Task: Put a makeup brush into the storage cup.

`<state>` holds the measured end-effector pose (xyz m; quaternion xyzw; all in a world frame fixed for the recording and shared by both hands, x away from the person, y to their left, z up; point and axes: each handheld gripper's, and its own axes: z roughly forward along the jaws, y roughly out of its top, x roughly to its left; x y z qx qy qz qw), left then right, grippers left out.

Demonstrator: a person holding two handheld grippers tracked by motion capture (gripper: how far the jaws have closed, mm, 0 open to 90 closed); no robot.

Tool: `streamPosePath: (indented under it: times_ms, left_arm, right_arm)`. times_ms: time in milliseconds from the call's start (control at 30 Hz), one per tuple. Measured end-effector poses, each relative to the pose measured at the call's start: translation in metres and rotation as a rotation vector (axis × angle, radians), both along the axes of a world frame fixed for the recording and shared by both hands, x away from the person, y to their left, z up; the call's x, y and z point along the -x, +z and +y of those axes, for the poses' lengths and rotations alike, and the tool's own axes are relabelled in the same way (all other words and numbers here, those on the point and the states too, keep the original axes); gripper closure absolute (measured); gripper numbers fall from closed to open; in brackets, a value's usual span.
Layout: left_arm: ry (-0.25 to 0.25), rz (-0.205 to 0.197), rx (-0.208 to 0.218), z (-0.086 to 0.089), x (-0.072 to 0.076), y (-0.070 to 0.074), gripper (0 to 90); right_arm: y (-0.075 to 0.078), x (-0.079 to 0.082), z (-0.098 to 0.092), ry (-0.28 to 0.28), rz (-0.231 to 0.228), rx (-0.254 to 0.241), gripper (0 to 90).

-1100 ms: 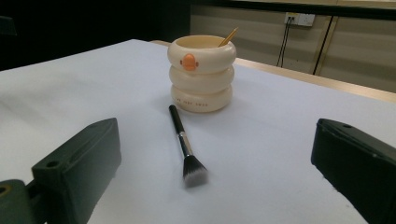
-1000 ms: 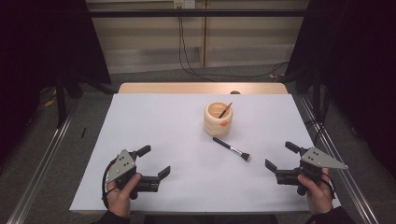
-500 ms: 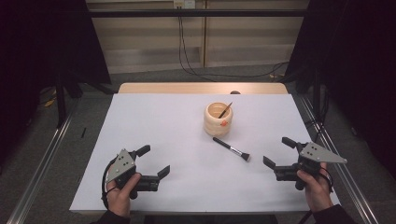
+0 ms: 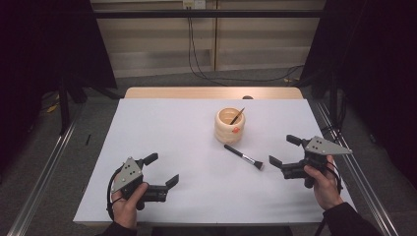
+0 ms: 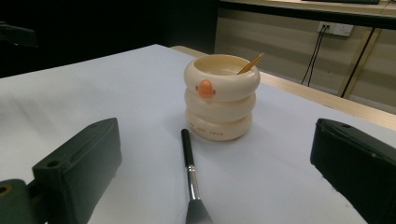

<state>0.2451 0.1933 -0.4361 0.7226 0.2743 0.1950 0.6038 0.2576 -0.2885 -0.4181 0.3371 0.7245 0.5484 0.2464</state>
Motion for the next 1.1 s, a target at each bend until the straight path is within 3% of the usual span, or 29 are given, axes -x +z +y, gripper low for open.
streamPosePath:
  times_ms: [67,133,300,367,433,467,533,667,833,933,1100]
  left_arm:
    - [-0.009,-0.009,-0.020,0.001,-0.001,0.001,1.7]
    - [0.000,0.004,0.006,-0.001,0.000,0.000,1.7]
    - [0.002,0.002,-0.001,0.000,0.000,0.000,1.7]
    - [0.007,0.001,-0.002,0.000,0.000,0.000,1.7]
    - [-0.001,0.000,-0.003,0.000,-0.001,0.000,1.7]
    - [0.002,0.004,-0.004,0.000,-0.001,0.000,1.7]
    - [-0.003,0.004,-0.011,0.000,-0.002,-0.001,1.7]
    - [-0.001,0.000,-0.012,0.000,-0.002,0.000,1.7]
    - [0.001,0.006,-0.008,0.000,-0.001,-0.001,1.7]
    - [-0.002,0.008,-0.001,0.000,-0.002,-0.001,1.7]
    - [0.002,0.008,0.006,0.000,-0.002,-0.001,1.7]
  right_arm:
    - [0.001,-0.006,0.002,-0.003,0.002,-0.008,1.7]
    - [0.001,-0.011,0.005,-0.004,0.001,-0.016,2.3]
    - [0.005,-0.025,0.014,0.016,0.010,0.010,4.6]
    - [0.005,-0.028,0.017,0.025,-0.002,-0.007,5.0]
    - [0.004,-0.031,0.020,0.040,0.003,-0.005,5.5]
    - [0.005,-0.032,0.022,0.040,0.010,0.023,5.7]
    - [0.005,-0.035,0.025,0.043,0.020,0.015,7.3]
    - [0.007,-0.046,0.027,-0.005,0.025,0.011,12.1]
    - [0.008,-0.055,0.031,0.005,0.041,0.015,14.0]
    - [0.008,-0.061,0.036,0.006,0.035,0.033,14.1]
    - [0.003,-0.070,0.043,0.040,0.067,0.075,13.6]
